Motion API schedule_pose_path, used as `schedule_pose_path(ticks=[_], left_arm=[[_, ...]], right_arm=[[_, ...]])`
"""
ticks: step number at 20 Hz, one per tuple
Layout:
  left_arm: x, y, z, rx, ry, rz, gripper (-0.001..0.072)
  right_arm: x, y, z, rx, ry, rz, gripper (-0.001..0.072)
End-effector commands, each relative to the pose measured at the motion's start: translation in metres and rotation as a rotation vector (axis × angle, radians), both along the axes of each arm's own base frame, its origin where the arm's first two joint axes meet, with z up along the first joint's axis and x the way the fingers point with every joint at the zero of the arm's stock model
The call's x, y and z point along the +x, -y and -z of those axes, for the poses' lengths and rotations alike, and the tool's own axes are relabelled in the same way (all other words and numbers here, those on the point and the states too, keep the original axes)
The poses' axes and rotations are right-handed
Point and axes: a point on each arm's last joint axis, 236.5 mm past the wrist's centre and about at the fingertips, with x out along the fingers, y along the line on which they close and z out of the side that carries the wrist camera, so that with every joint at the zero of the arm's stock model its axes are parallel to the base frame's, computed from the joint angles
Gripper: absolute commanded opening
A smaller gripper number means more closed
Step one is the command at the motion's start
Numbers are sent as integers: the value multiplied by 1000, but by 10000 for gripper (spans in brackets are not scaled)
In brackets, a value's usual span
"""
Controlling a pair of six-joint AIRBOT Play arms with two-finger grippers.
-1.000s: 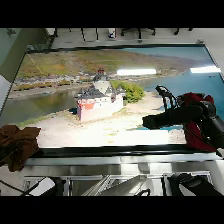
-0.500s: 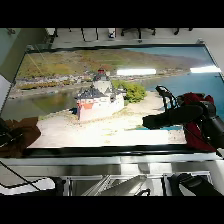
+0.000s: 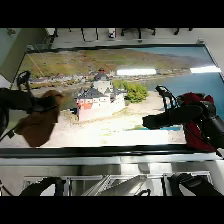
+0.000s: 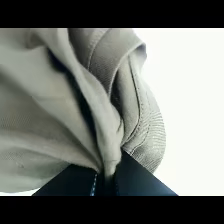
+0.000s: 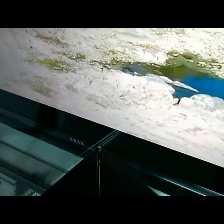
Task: Fold the shirts.
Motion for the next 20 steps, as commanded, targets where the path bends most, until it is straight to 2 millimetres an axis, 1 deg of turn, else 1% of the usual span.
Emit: schedule_pose_path(ticks=[1, 4, 5, 6, 7, 8, 9, 10, 11, 12, 13, 14, 15, 16, 17, 18, 19, 20], left_arm=[[-38, 105, -16, -111, 40, 186, 14], [-70, 149, 27, -123, -39, 257, 15], [-78, 158, 39, -127, -69, 258, 15], [-82, 166, 45, -127, -80, 269, 39], [-84, 170, 47, -125, -83, 281, 343], [-81, 171, 43, -129, -85, 275, 672], [-77, 167, 35, -131, -87, 258, 705], [-72, 158, 25, -128, -90, 241, 704], [-67, 144, 12, -121, -90, 223, 705], [-62, 127, 0, -115, -80, 201, 705], [-58, 105, -8, -111, -69, 151, 705], [-57, 83, -10, -106, -66, 96, 704], [-59, 57, -5, -102, -68, 36, 704], [-66, 35, 7, -95, -86, -17, 704], [-76, 13, 24, -93, -120, -74, 704], [-86, -5, 42, -96, -155, -120, 704], [-95, -18, 60, -126, -185, -164, 704], [-100, -27, 75, -181, -208, -208, 704]], right_arm=[[2, 0, 0, 1, 5, 3, 20], [2, 0, 0, 1, 5, 3, 22], [2, 0, 0, 2, 4, 4, 22], [2, 0, 0, 1, 4, 4, 22], [1, 0, 0, 0, 4, 3, 22], [2, 0, 0, 1, 4, 4, 28], [3, 0, -2, 2, 11, 4, 28], [8, 2, -8, 5, 26, 12, 29], [14, 7, -15, 9, 41, 29, 32], [22, 14, -24, 13, 57, 54, 146], [30, 24, -31, 15, 72, 84, 330], [36, 32, -33, 14, 84, 106, 353], [39, 39, -30, 10, 76, 126, 353], [41, 41, -24, 6, 57, 134, 353], [42, 41, -15, 1, 28, 134, 356], [43, 35, -5, 7, -6, 124, 365], [43, 28, 7, 7, -43, 110, 365], [44, 19, 22, 0, -74, 86, 364]])
